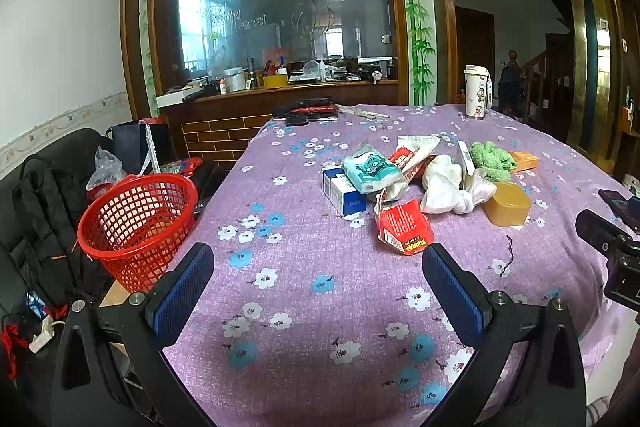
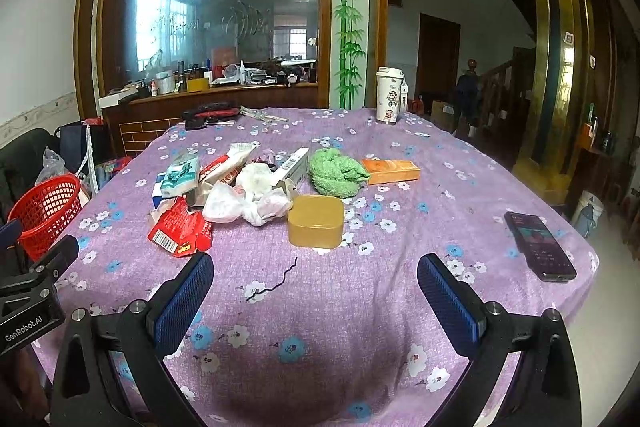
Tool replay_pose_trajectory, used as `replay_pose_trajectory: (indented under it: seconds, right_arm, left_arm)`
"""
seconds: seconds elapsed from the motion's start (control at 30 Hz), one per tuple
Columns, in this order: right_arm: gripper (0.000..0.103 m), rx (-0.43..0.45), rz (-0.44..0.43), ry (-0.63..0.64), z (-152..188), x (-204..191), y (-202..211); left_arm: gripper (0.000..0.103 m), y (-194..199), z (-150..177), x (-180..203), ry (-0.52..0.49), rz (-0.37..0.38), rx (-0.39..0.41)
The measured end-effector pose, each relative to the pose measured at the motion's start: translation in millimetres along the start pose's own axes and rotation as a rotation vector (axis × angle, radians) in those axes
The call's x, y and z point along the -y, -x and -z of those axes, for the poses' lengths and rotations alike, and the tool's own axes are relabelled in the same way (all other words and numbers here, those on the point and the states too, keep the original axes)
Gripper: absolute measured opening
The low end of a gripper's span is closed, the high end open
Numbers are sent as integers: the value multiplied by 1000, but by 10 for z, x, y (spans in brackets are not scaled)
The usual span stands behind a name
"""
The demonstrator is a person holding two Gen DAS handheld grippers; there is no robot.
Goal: Collect trash
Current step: 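Move the left tool toward the red snack wrapper on the table, then grasp the red snack wrapper with the left tool while the right tool grasps the yellow tin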
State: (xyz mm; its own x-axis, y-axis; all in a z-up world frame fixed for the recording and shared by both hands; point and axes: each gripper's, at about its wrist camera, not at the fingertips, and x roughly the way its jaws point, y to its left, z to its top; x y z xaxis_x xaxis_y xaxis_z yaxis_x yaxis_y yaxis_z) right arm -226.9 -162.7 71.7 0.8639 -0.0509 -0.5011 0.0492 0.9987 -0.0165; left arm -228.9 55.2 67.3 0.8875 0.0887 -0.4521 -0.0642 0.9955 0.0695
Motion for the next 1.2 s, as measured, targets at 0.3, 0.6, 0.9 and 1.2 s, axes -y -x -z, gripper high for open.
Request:
replay_pose_trajectory:
  seconds: [0.3,0.6,0.9,1.2]
  right_arm:
    - [103,-21,-7,-6,8,4,-39]
    - [95,-64,-53,-34,-26,103,-159]
    - [69,-193,-141,-124,-135,443,-527]
    - [65,-256,-199,-145,-314,575,-867]
  left_arm:
    - [103,-51,13,35,-7,3,-15]
    - [103,-235,-78,15,-10,64,-93]
    - [94,-811,-317,70,13,181,-262]
    - [70,-1314,-406,275,38,234,-391]
